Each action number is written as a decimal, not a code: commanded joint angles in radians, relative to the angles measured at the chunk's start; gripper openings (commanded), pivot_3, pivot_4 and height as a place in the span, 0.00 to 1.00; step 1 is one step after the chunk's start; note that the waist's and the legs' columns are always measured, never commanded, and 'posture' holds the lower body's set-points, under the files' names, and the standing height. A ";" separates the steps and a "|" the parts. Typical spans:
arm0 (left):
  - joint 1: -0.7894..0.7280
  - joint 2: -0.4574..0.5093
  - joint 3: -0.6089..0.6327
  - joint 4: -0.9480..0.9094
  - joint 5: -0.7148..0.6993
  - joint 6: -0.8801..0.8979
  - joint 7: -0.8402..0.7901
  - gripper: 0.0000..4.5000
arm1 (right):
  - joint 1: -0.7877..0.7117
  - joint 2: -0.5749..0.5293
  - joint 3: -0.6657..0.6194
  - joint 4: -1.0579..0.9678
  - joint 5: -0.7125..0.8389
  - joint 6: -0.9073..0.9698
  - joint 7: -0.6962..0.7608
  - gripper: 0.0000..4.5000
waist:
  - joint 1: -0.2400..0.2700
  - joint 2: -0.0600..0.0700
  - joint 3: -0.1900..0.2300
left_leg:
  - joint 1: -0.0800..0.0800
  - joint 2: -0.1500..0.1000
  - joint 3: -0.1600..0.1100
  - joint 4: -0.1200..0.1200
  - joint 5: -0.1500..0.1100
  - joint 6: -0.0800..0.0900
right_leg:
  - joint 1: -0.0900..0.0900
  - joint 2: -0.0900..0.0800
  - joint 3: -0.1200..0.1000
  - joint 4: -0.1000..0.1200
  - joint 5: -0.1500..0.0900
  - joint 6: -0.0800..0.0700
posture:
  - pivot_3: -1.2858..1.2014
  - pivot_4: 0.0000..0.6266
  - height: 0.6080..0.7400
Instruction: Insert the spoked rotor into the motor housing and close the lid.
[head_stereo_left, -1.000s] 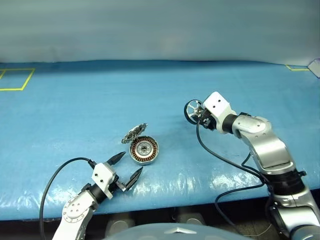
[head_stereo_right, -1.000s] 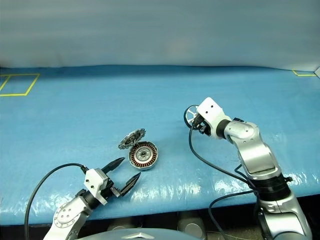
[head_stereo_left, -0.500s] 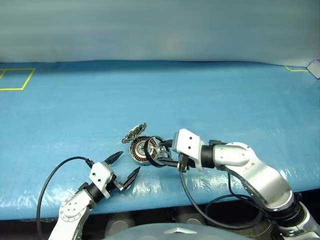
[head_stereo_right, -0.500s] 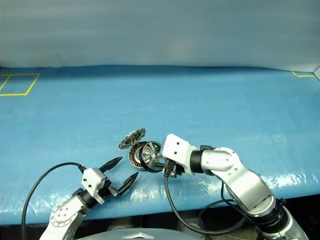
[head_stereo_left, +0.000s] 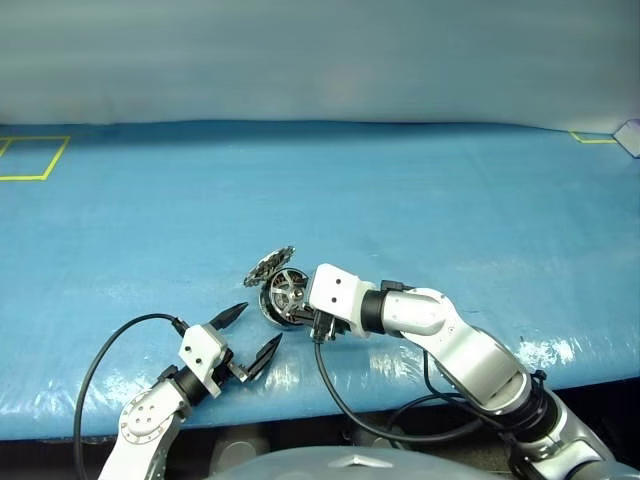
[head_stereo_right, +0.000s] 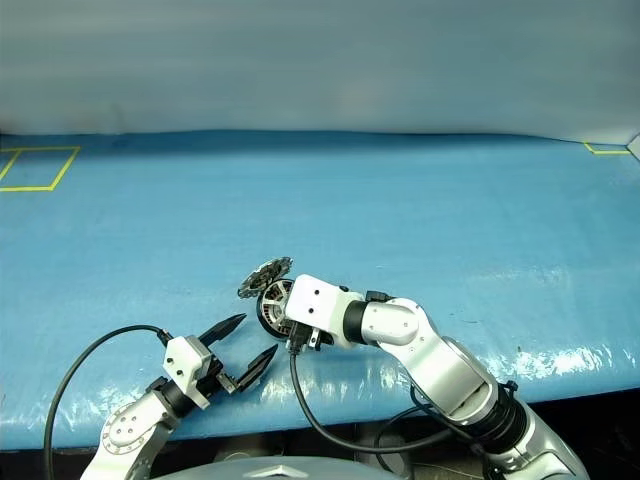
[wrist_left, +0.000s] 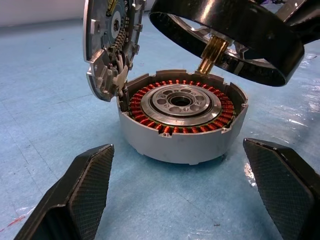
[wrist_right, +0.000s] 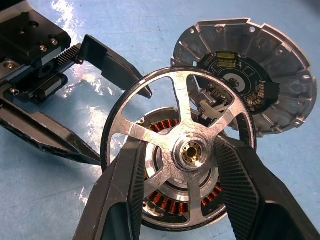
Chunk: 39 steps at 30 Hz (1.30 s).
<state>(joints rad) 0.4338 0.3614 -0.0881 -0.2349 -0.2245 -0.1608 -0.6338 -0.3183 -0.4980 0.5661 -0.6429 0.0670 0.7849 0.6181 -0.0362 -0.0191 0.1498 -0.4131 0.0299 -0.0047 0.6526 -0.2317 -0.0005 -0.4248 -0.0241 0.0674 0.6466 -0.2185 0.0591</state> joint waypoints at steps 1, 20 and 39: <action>0.001 -0.001 0.000 -0.025 -0.010 -0.020 -0.005 1.00 | -0.022 0.013 0.001 -0.004 -0.022 -0.022 -0.012 0.39 | 0.000 0.000 0.000 | 0.000 0.000 0.000 0.000 0.000 0.000 | 0.000 0.000 0.000 0.000 0.000 0.000 | 0.52 0.24 1.00; -0.002 -0.010 -0.008 -0.021 -0.009 -0.019 -0.008 1.00 | -0.023 0.061 0.018 0.116 -0.071 -0.081 0.001 0.39 | 0.000 0.000 0.000 | 0.000 0.000 0.000 0.000 0.000 0.000 | 0.000 0.000 0.000 0.000 0.000 0.000 | 0.52 0.24 1.00; -0.002 -0.023 -0.023 -0.021 -0.003 -0.018 0.001 1.00 | -0.004 0.020 0.026 0.111 -0.082 -0.059 0.029 0.39 | 0.001 0.000 0.000 | 0.000 0.000 0.000 0.000 0.000 0.000 | 0.001 0.000 0.000 0.000 0.000 0.000 | 0.52 0.24 1.00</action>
<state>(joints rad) 0.4308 0.3422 -0.1063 -0.2349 -0.2232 -0.1620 -0.6336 -0.3272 -0.4695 0.5914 -0.5155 -0.0074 0.7256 0.6409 -0.0355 -0.0194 0.1496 -0.4129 0.0296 -0.0048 0.6526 -0.2317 -0.0005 -0.4241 -0.0242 0.0673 0.6466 -0.2184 0.0592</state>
